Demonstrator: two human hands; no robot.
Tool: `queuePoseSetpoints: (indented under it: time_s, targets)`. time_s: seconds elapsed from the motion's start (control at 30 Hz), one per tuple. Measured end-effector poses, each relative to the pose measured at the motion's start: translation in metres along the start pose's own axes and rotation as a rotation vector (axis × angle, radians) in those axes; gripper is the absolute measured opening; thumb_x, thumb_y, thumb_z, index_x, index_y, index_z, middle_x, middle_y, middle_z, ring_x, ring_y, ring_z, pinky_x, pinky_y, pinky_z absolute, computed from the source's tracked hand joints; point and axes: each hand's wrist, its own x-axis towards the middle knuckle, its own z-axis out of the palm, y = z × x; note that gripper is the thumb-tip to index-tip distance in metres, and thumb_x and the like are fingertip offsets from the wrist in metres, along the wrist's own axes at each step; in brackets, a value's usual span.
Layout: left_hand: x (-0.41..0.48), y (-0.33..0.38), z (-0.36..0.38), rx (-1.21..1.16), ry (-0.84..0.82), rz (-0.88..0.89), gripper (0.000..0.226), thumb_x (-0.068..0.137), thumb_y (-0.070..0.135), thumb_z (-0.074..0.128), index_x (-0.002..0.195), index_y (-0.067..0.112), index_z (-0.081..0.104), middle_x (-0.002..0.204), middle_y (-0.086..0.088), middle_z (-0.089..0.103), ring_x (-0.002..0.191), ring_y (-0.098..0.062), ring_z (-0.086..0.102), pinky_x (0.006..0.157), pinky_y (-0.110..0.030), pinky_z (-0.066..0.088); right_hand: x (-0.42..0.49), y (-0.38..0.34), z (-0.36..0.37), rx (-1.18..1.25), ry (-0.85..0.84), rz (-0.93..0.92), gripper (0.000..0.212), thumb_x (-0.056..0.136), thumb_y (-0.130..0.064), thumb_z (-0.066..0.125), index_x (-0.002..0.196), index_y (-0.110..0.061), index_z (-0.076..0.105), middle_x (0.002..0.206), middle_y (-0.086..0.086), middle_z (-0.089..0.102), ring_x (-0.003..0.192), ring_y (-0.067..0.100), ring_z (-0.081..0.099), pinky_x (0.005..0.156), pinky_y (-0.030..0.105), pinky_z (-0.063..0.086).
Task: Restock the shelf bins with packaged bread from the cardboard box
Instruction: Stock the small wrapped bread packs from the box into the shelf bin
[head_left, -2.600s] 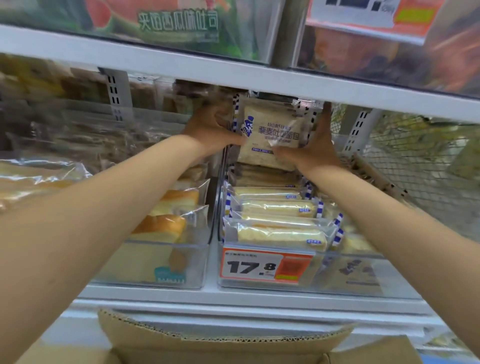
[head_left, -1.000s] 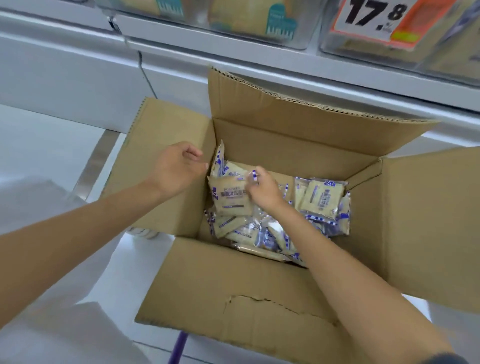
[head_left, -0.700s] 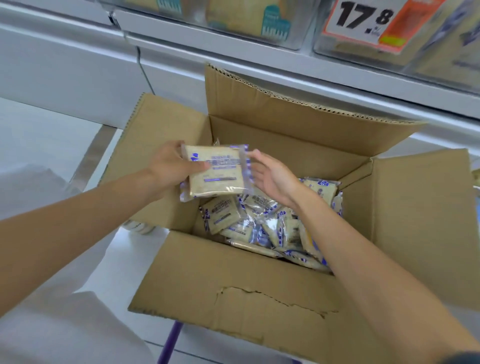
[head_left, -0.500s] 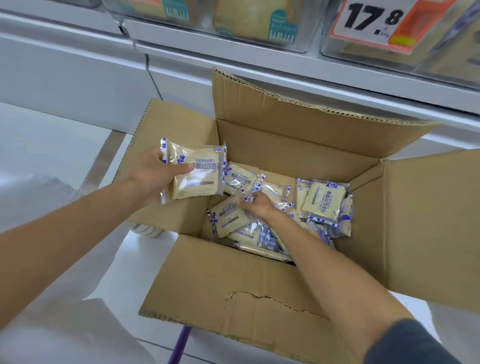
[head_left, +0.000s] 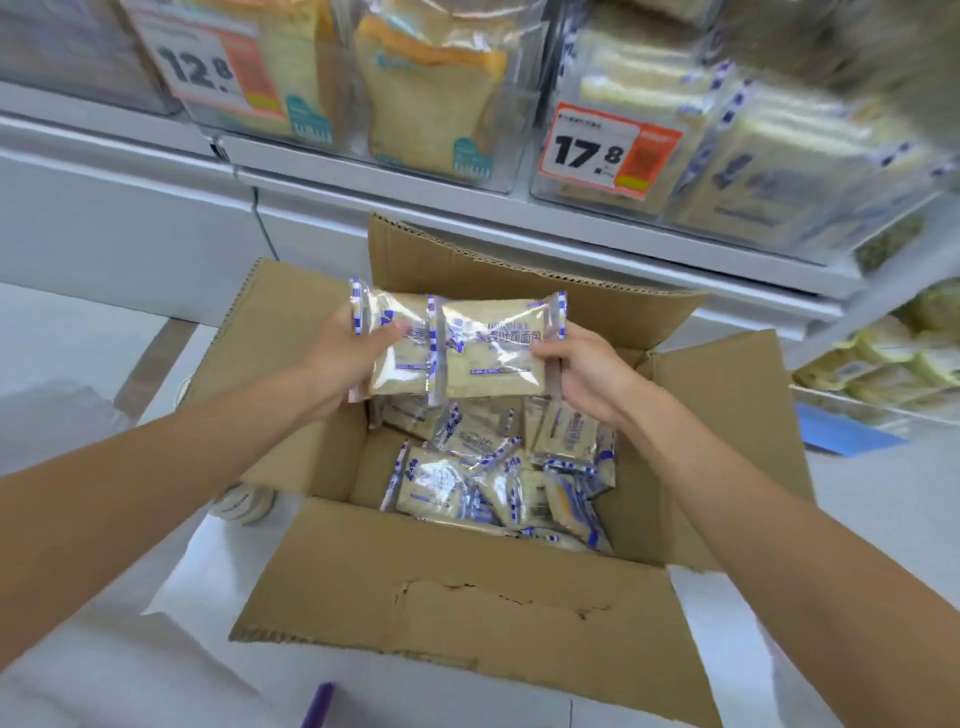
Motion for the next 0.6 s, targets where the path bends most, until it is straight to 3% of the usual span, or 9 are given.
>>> queuePoseSetpoints:
  time_s: [0.07,0.1,0.17,0.27,0.33,0.43,0.53,0.6]
  targets:
    - [-0.012,0.028,0.026,-0.014,-0.11,0.004,0.053,0.086,0.063,0.056,0.117,0.021,0.057,0.12,0.01,0.059,0.114,-0.014,0.054,0.106,-0.036,0.036,-0.017,-0.017,0.015,0.042,-0.004,-0.002,0.033,0.095,0.008,0.044,0.128,0.003,0.05,0.121,0.023,0.064,0.102,0.03,0.065,0.09,0.042,0.056]
    - [-0.019,0.042,0.037,-0.007,-0.152,0.013,0.055,0.087,0.065,0.051,0.119,0.021,0.055,0.118,0.013,0.054,0.11,-0.011,0.052,0.101,-0.028,0.035,-0.024,-0.023,0.022,0.032,0.016,-0.012,0.034,0.095,0.006,0.045,0.129,0.004,0.048,0.125,0.025,0.061,0.104,0.031,0.063,0.093,0.046,0.054]
    - [-0.028,0.068,0.051,0.029,-0.196,0.094,0.032,0.089,0.05,0.061,0.097,0.019,0.056,0.099,0.01,0.061,0.088,-0.009,0.058,0.076,-0.017,0.045,-0.038,-0.038,0.027,0.021,0.073,-0.06,0.039,0.093,0.003,0.047,0.131,0.004,0.046,0.125,0.025,0.061,0.103,0.032,0.064,0.093,0.049,0.053]
    - [-0.028,0.106,0.06,0.15,-0.171,0.245,0.028,0.081,0.035,0.077,0.097,0.019,0.061,0.086,0.003,0.068,0.078,-0.019,0.063,0.058,-0.016,0.045,-0.059,-0.074,0.018,0.057,0.1,-0.162,0.042,0.084,-0.007,0.058,0.125,-0.001,0.048,0.111,0.017,0.066,0.089,0.023,0.067,0.078,0.04,0.057]
    - [-0.021,0.134,0.063,0.221,-0.167,0.362,0.04,0.073,0.046,0.078,0.096,0.017,0.062,0.08,0.005,0.066,0.08,-0.02,0.065,0.061,-0.021,0.046,-0.068,-0.102,0.008,-0.043,0.132,-0.257,0.056,0.073,-0.017,0.07,0.124,-0.006,0.051,0.11,0.013,0.066,0.088,0.02,0.065,0.066,0.03,0.054]
    - [-0.011,0.183,0.074,0.3,-0.083,0.474,0.066,0.067,0.059,0.076,0.113,0.018,0.056,0.099,0.007,0.061,0.091,-0.015,0.058,0.076,-0.028,0.045,-0.073,-0.149,-0.004,-0.192,0.228,-0.402,0.067,0.07,-0.022,0.077,0.131,-0.012,0.05,0.111,0.004,0.068,0.097,0.019,0.065,0.077,0.027,0.052]
    - [0.015,0.228,0.088,0.316,0.03,0.567,0.066,0.067,0.057,0.08,0.116,0.018,0.057,0.105,0.01,0.064,0.095,-0.011,0.062,0.086,-0.032,0.051,-0.061,-0.195,-0.019,-0.12,0.271,-0.53,0.045,0.08,-0.007,0.072,0.122,-0.009,0.056,0.099,0.006,0.07,0.085,0.018,0.066,0.065,0.026,0.05]
    - [0.038,0.256,0.097,0.347,0.033,0.634,0.065,0.062,0.064,0.079,0.109,0.022,0.062,0.1,0.011,0.069,0.091,-0.011,0.066,0.086,-0.037,0.054,-0.048,-0.222,-0.028,-0.064,0.277,-0.574,0.043,0.082,0.0,0.07,0.122,-0.007,0.058,0.106,0.01,0.071,0.085,0.018,0.068,0.071,0.031,0.055]
